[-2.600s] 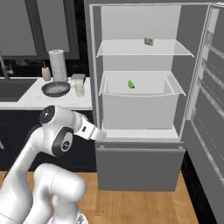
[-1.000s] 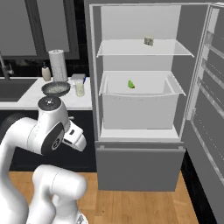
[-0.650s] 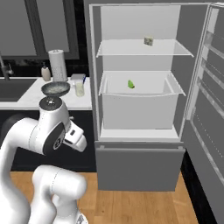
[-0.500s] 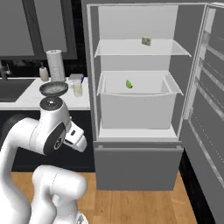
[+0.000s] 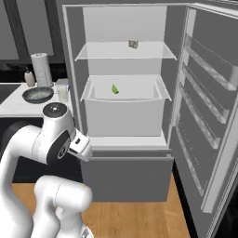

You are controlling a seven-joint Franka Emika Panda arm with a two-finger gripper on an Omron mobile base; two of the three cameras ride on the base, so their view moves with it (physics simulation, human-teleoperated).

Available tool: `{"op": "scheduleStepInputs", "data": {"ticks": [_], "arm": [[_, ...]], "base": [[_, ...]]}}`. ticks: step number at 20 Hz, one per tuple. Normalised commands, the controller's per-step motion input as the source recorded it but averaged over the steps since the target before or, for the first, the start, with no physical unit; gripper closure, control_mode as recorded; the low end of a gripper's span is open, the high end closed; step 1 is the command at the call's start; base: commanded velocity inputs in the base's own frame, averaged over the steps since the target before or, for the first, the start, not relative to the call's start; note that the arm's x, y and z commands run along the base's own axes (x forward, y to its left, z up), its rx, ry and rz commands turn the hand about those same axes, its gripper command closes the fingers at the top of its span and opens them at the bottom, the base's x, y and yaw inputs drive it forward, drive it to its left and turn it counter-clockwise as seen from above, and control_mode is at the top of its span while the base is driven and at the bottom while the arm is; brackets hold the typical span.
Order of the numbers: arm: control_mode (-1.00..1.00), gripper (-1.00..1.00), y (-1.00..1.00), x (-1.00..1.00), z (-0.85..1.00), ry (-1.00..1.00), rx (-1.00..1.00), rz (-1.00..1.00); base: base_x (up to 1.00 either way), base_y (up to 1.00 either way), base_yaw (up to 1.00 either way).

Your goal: Grab a lemon wedge from the fridge and one ice cube from the ice bowl, and put them in the glass of lemonade.

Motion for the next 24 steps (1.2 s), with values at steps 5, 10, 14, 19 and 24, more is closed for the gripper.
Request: {"op": "scheduleStepInputs", "data": {"ticks": [5, 10, 14, 19, 24], "arm": [[1.0, -1.0, 0.0, 0.0, 0.0, 0.0, 0.0, 0.0], [1.0, -1.0, 0.0, 0.0, 0.0, 0.0, 0.0, 0.0], [1.0, -1.0, 0.0, 0.0, 0.0, 0.0, 0.0, 0.0], [1.0, -1.0, 0.0, 0.0, 0.0, 0.0, 0.0, 0.0], [1.0, -1.0, 0.0, 0.0, 0.0, 0.0, 0.0, 0.0]], "base": [[0.26, -0.43, 0.0], [0.56, -0.23, 0.02], [0.88, -0.26, 0.14], [0.77, -0.45, 0.2], [0.33, -0.6, 0.2]]}}
